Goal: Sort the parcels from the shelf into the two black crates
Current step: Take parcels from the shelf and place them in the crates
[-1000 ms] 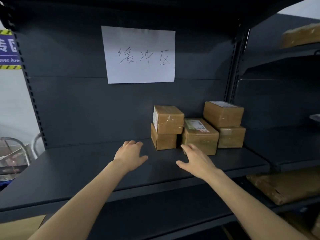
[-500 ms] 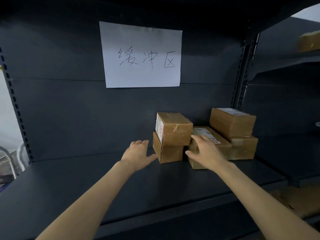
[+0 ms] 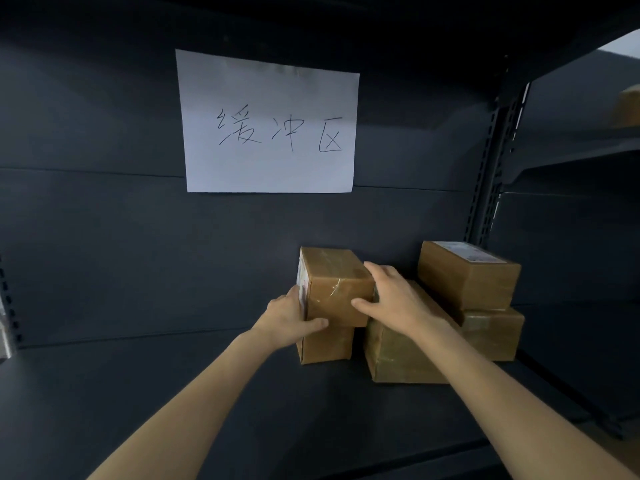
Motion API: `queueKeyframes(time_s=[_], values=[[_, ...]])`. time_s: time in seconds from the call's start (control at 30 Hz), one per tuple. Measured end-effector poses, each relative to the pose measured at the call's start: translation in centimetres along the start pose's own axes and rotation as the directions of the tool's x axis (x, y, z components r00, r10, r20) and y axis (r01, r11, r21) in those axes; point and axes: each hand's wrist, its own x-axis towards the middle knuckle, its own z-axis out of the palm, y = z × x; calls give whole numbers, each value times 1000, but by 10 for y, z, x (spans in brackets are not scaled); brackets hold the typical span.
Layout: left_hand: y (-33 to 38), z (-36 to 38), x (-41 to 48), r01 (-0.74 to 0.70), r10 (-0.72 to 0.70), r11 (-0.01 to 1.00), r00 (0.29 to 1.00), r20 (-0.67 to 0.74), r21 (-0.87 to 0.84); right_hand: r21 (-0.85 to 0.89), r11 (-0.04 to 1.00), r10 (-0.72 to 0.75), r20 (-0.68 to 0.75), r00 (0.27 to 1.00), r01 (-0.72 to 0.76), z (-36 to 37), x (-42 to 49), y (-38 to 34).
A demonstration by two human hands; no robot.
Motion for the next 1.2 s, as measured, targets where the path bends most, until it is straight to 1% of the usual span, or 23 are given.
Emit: queueKeyframes(time_s=[0.17, 0.23, 0.4, 0.53, 0.6, 0.67, 0.77, 0.83, 0.9, 0.97, 1.07, 1.2], values=[[-4, 13, 14, 18, -15, 991, 1000, 24, -135, 59, 998, -42, 71, 997, 38, 6, 14, 1], [-3, 17, 16, 9, -7, 982, 1000, 10, -189, 110, 993, -56, 65, 996, 48, 10, 14, 0], [-7, 16, 12, -31, 21, 946, 999, -35, -322, 205, 978, -43, -26, 999, 48, 14, 7, -3], [-12, 10, -5, -114, 51, 919, 984, -171, -377, 312, 946, -50, -113, 992, 83, 16, -7, -14], [-17, 3, -19, -170, 77, 922, 961, -267, -349, 372, 924, -51, -126, 991, 95, 21, -14, -24], [-26, -5, -34, -208, 95, 938, 924, -371, -277, 421, 900, -62, -129, 990, 111, 29, -20, -36], [-39, -20, -60, -187, 83, 967, 871, -485, -172, 452, 879, -99, -144, 985, 155, 47, -24, -57], [-47, -29, -76, -171, 95, 981, 842, -532, -95, 460, 872, -128, -117, 985, 168, 60, -27, -73], [-54, -37, -90, -139, 99, 990, 832, -546, -33, 498, 851, -157, -60, 986, 166, 75, -30, -90], [-61, -41, -102, -91, 77, 996, 839, -538, 0, 524, 838, -179, 5, 984, 150, 90, -35, -104], [-74, -40, -116, 4, 8, 1000, 863, -505, 22, 587, 802, -207, 95, 974, 113, 110, -43, -119], [-86, -39, -124, 95, -76, 995, 887, -456, 19, 601, 795, -230, 178, 957, 79, 128, -48, -128]])
